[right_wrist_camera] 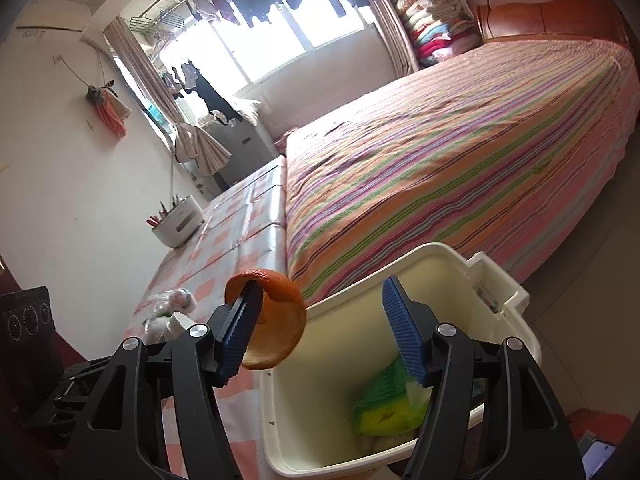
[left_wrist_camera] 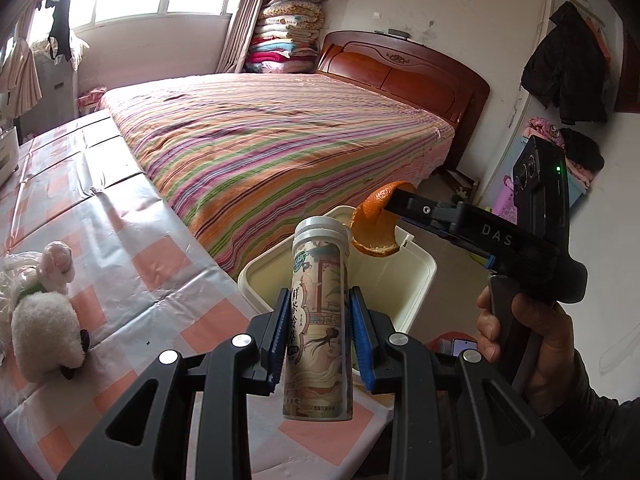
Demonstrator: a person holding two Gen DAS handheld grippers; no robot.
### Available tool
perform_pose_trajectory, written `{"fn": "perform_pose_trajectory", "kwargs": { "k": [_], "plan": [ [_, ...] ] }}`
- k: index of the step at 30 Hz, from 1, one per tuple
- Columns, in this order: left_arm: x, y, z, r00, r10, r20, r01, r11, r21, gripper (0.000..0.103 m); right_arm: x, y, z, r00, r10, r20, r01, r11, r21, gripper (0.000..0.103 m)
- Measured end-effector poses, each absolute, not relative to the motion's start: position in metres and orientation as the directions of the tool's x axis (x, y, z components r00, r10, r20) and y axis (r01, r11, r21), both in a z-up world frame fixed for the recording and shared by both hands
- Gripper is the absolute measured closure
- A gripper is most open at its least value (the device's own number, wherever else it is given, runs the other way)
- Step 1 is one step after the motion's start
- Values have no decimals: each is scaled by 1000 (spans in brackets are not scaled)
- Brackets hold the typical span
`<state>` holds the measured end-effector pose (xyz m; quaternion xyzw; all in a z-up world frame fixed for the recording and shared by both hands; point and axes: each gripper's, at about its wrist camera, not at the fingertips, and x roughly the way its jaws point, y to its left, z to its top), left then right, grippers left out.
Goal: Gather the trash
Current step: 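Carry the tea bottle and orange peel to the cream bin and release both, then move both open tools from the bin back over the table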
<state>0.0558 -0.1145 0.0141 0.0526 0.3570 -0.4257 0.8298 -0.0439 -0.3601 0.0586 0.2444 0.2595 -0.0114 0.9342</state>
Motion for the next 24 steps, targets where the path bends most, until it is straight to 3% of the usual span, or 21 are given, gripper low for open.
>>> {"fn": "perform_pose_trajectory", "kwargs": {
  "k": [5, 9, 11, 14, 21, 24],
  "plan": [
    [57, -119, 11, 372, -669, -644, 747, 627, -219, 75, -39, -362, 50, 843, 62, -535, 194, 892, 409, 39],
    [57, -122, 10, 368, -666, -649, 750, 625, -217, 75, -41, -359, 54, 860, 31, -509, 196, 901, 387, 39],
    [57, -122, 9, 367, -666, -649, 750, 625, -216, 75, -35, -358, 50, 828, -20, -561, 244, 913, 328, 38],
    [57, -123, 9, 364, -666, -651, 751, 623, -218, 75, -27, -361, 38, 796, 21, -605, 255, 895, 367, 38],
    [57, -124, 8, 360, -666, -653, 754, 620, -217, 75, -24, -353, 44, 762, -150, -630, 321, 932, 166, 36],
    [58, -124, 7, 360, -664, -656, 754, 621, -215, 75, -26, -353, 44, 793, -72, -605, 285, 921, 264, 36]
  ]
}}
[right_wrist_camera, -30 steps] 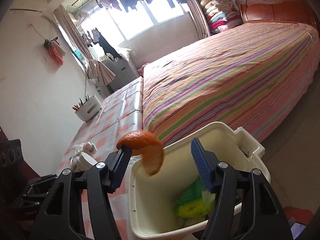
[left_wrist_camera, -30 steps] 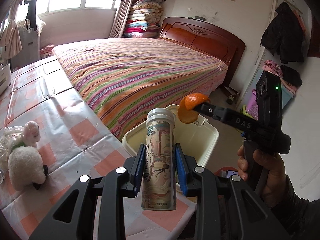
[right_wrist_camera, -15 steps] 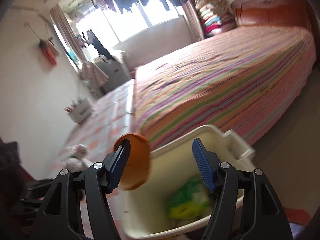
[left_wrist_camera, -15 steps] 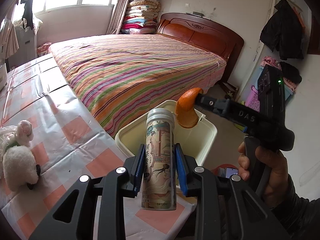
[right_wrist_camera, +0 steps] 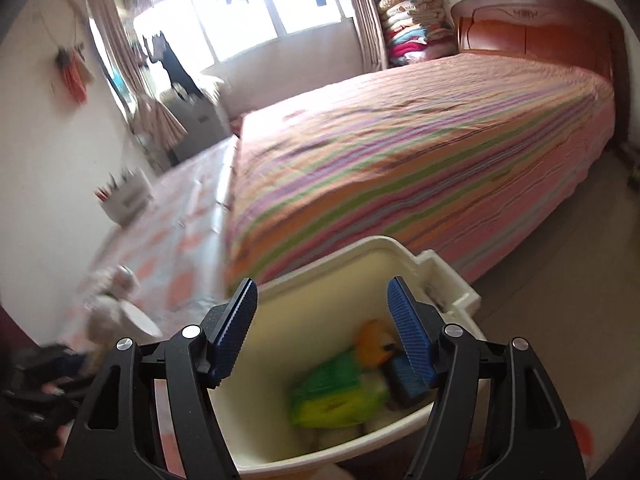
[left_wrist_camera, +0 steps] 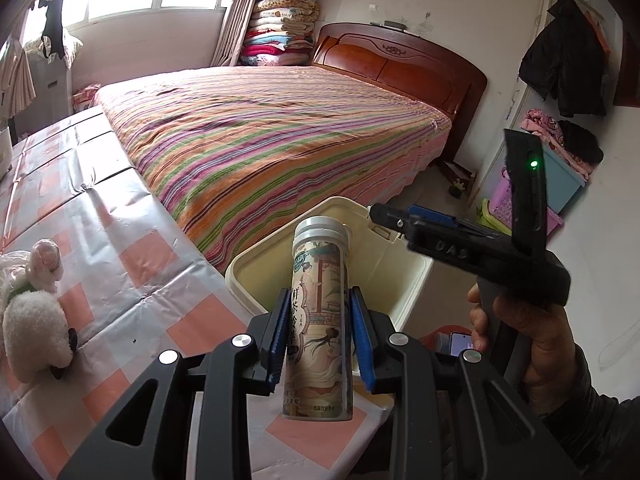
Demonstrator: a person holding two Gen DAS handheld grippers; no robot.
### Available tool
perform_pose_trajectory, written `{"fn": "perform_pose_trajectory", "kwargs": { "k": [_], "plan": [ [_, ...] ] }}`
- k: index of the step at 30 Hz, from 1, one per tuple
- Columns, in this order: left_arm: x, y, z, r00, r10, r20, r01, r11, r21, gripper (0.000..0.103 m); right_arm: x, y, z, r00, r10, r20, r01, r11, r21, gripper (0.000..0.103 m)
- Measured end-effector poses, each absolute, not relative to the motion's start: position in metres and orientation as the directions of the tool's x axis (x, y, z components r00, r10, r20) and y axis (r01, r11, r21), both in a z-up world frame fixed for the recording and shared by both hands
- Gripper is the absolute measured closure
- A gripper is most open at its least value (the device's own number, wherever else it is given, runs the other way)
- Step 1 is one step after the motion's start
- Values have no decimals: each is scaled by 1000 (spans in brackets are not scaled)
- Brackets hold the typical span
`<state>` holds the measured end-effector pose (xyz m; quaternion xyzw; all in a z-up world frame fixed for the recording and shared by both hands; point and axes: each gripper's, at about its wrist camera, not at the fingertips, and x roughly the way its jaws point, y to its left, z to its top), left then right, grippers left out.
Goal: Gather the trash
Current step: 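Move both open tools from the bin back over the table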
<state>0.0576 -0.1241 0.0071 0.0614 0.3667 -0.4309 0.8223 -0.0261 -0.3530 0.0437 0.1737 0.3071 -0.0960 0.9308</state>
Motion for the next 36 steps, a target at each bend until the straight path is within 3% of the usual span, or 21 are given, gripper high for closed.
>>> {"fn": "perform_pose_trajectory", "kwargs": {
  "k": [12, 20, 21, 24, 25, 30, 36],
  "plan": [
    [70, -148, 2, 330, -660, -675, 758, 612, -227, 75, -62, -381, 78, 920, -121, -373, 286, 858, 427, 31],
    [76, -184, -7, 304, -643, -703, 782, 590, -202, 74, -59, -382, 56, 930, -125, -345, 286, 836, 469, 29],
    [77, -187, -7, 305, -645, -700, 781, 590, -204, 72, -51, -375, 52, 932, -122, -340, 281, 836, 472, 29],
    [80, -197, -6, 317, -648, -693, 779, 595, -200, 42, -45, -368, 50, 934, -116, -337, 273, 842, 466, 29],
    [80, -198, -5, 326, -654, -682, 776, 597, -202, 39, -47, -368, 51, 936, -113, -334, 269, 841, 470, 29],
    [79, -181, 9, 369, -667, -647, 761, 616, -202, 34, -47, -367, 50, 938, -105, -330, 261, 841, 474, 28],
    [73, -101, 33, 551, -635, -541, 676, 720, -157, 30, -48, -357, 55, 943, -75, -326, 228, 858, 461, 26]
  ]
}}
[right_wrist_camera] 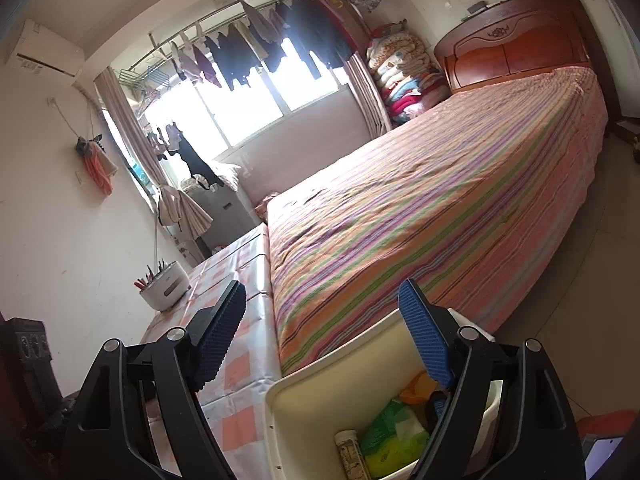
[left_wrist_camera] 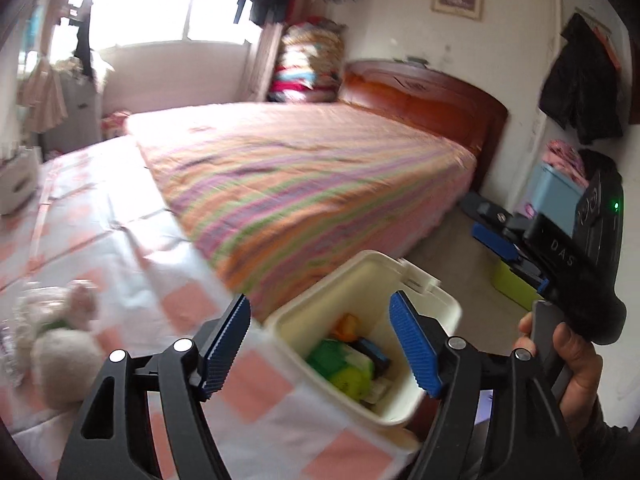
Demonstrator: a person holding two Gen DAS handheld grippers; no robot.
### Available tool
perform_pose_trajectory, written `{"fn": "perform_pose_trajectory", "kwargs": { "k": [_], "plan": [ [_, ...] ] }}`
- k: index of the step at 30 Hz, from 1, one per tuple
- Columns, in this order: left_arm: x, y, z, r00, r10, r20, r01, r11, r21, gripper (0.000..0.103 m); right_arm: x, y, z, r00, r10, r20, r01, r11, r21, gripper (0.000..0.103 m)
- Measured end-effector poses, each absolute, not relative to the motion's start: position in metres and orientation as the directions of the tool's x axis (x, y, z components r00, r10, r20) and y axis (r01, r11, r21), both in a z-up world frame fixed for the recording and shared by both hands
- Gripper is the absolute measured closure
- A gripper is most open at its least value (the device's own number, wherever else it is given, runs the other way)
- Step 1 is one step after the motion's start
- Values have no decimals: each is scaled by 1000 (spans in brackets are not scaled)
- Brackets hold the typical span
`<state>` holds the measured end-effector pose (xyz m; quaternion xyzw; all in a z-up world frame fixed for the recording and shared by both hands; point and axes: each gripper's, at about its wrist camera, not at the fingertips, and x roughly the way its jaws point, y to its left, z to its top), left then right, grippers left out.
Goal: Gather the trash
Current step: 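Move both open tools from the bin back over the table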
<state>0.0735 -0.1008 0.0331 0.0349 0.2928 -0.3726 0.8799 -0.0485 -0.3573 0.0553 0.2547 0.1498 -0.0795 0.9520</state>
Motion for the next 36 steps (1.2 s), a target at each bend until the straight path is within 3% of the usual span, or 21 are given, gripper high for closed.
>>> {"fn": "perform_pose_trajectory", "kwargs": {
  "k": [6, 21, 29, 36],
  "plan": [
    [88, -11, 41, 716, -533, -450, 515, 839, -174, 25, -29, -323, 58, 942, -19, -335, 173, 882, 438, 25],
    [128, 116, 20, 790, -330, -516, 261, 944, -204, 25, 22, -211, 55, 894, 167, -415, 1, 928, 373, 23],
    [137, 169, 15, 808, -247, -535, 138, 962, -235, 25, 47, -130, 37, 799, 335, -499, -182, 926, 331, 18],
    [138, 197, 10, 799, -223, -558, 78, 959, -273, 25, 65, -64, 19, 674, 422, -606, -385, 901, 199, 15]
  ]
}}
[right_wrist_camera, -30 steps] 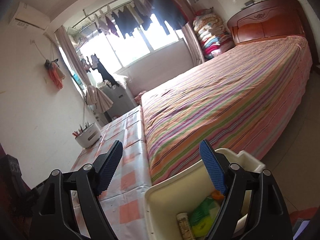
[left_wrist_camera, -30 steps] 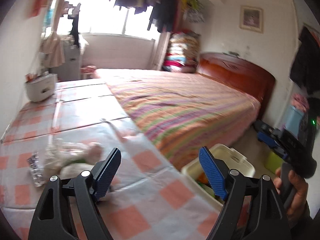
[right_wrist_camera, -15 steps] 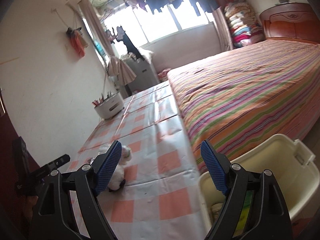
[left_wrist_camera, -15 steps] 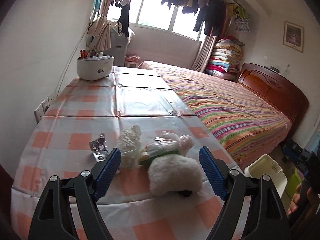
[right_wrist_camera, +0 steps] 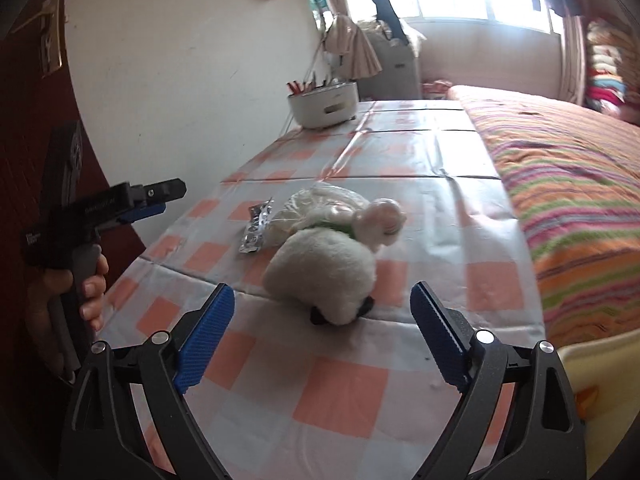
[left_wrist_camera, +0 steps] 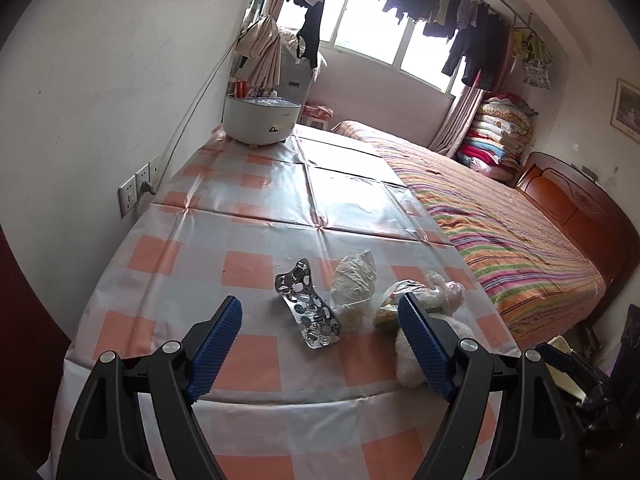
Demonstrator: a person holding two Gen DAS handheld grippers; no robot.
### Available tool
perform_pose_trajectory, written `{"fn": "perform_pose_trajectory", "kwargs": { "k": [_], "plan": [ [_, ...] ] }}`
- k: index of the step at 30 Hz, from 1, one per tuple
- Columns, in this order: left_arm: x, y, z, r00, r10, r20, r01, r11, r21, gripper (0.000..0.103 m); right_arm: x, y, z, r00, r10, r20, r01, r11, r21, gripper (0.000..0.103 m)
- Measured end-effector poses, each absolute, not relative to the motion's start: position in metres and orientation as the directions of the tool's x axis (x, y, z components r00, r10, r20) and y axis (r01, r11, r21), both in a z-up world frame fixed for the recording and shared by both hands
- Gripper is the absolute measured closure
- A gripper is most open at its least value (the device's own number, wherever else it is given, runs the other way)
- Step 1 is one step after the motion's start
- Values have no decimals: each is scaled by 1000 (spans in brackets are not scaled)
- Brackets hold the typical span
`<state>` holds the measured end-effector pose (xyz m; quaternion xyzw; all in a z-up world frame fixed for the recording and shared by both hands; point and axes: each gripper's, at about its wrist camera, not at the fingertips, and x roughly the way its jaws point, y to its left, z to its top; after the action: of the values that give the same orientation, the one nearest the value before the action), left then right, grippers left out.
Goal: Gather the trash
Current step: 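Grasp the white fluffy toy with the right tool while the left tool grasps the blister pack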
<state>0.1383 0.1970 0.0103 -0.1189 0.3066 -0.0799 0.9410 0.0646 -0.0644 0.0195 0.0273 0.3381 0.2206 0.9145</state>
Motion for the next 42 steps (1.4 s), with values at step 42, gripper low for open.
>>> {"fn": "perform_pose_trajectory", "kwargs": {
  "k": [42],
  "plan": [
    [162, 216, -13, 705, -229, -671, -29, 936, -351, 25, 138, -18, -9, 521, 387, -761, -472, 873, 121, 40]
  ]
}}
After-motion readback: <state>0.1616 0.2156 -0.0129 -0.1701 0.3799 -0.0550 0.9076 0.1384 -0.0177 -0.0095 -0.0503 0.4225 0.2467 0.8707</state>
